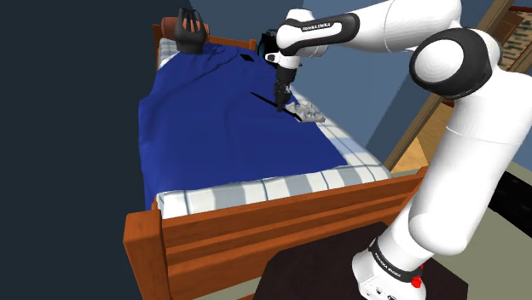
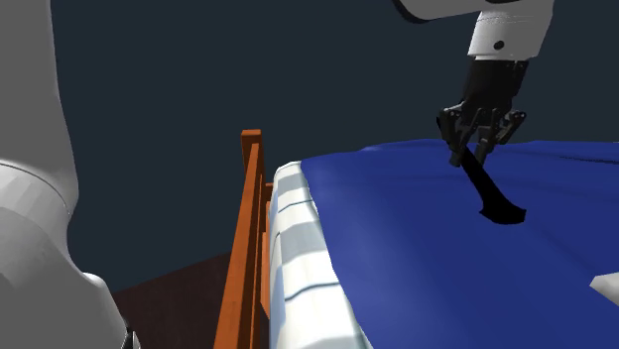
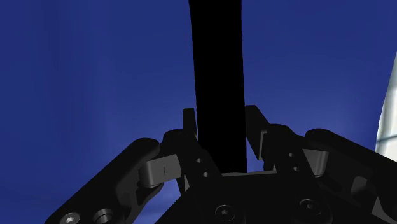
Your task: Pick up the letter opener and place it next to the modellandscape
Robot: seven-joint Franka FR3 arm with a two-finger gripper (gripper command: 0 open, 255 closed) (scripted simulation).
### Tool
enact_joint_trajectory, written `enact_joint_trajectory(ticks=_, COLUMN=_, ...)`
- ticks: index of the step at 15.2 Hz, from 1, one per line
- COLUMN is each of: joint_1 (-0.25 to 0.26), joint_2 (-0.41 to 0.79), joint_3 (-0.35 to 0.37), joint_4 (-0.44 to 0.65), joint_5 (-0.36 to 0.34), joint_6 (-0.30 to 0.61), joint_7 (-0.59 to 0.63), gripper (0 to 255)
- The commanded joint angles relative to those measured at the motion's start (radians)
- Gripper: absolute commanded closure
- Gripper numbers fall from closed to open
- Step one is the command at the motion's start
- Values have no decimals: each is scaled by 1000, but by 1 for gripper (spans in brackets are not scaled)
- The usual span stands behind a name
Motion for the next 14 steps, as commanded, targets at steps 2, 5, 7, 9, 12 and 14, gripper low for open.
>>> enact_joint_trajectory(ticks=2, joint_1=-27, joint_2=18, joint_3=-15, joint_4=21, joint_5=6, joint_6=-4, joint_7=-44, gripper=255)
enact_joint_trajectory(ticks=5, joint_1=-27, joint_2=27, joint_3=-14, joint_4=-9, joint_5=8, joint_6=34, joint_7=-46, gripper=255)
enact_joint_trajectory(ticks=7, joint_1=-27, joint_2=33, joint_3=-14, joint_4=-27, joint_5=10, joint_6=58, joint_7=-47, gripper=255)
enact_joint_trajectory(ticks=9, joint_1=-28, joint_2=40, joint_3=-13, joint_4=-44, joint_5=12, joint_6=83, joint_7=-49, gripper=255)
enact_joint_trajectory(ticks=12, joint_1=-28, joint_2=52, joint_3=-12, joint_4=-68, joint_5=15, joint_6=119, joint_7=-51, gripper=255)
enact_joint_trajectory(ticks=14, joint_1=-28, joint_2=62, joint_3=-11, joint_4=-83, joint_5=18, joint_6=143, joint_7=-53, gripper=255)
